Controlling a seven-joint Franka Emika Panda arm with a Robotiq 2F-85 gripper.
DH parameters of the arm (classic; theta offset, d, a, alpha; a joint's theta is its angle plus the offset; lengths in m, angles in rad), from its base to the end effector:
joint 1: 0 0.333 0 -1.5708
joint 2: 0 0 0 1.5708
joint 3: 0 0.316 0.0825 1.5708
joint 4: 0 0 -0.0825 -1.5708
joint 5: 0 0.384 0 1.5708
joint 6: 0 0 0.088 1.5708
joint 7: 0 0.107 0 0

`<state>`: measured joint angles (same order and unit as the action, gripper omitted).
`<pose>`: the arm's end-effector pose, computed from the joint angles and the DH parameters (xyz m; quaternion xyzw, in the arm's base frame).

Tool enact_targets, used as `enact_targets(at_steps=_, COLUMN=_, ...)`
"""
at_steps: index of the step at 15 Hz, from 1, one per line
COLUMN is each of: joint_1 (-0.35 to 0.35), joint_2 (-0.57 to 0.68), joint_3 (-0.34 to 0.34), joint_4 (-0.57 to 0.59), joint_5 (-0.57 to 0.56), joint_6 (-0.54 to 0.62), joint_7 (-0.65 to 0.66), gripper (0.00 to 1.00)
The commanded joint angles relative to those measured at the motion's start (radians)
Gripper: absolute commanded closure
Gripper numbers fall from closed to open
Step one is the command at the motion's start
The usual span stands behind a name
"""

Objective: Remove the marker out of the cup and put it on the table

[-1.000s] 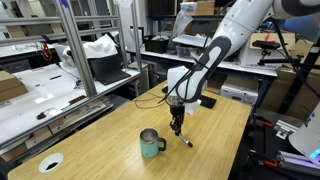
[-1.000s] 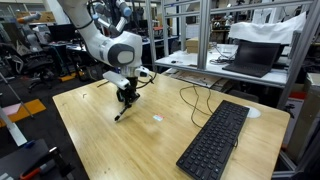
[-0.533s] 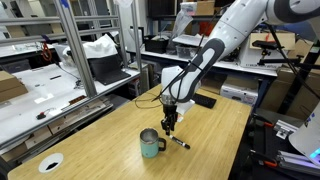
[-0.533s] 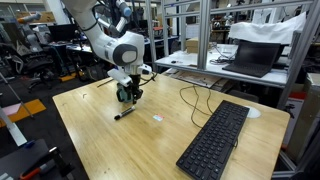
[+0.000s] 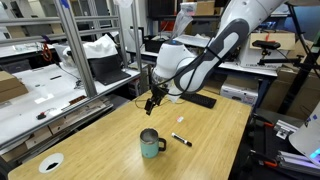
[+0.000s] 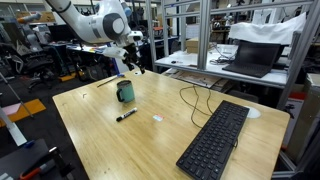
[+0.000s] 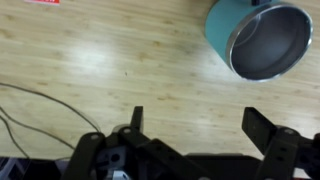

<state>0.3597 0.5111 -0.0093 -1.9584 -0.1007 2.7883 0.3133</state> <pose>0.6061 0.2268 0.2450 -0.9850 -0.0631 -0.1585 0.0263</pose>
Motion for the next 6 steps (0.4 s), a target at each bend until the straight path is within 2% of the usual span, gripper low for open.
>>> enact_targets(at_steps=1, joint_1=0.146, joint_2=-0.074, joint_3=-0.173, joint_4=-0.069, joint_5=-0.195, joint_6=0.091, joint_7=0.162, gripper=0.0)
enact_targets(at_steps=3, joint_1=0.212, joint_2=-0.088, joint_3=-0.25, joint_4=-0.069, joint_5=-0.299, joint_6=0.081, joint_7=0.266, gripper=0.0)
enact_targets(at_steps=6, joint_1=0.256, joint_2=-0.107, joint_3=-0.293, joint_4=-0.074, joint_5=-0.405, joint_6=0.059, joint_7=0.368, gripper=0.0)
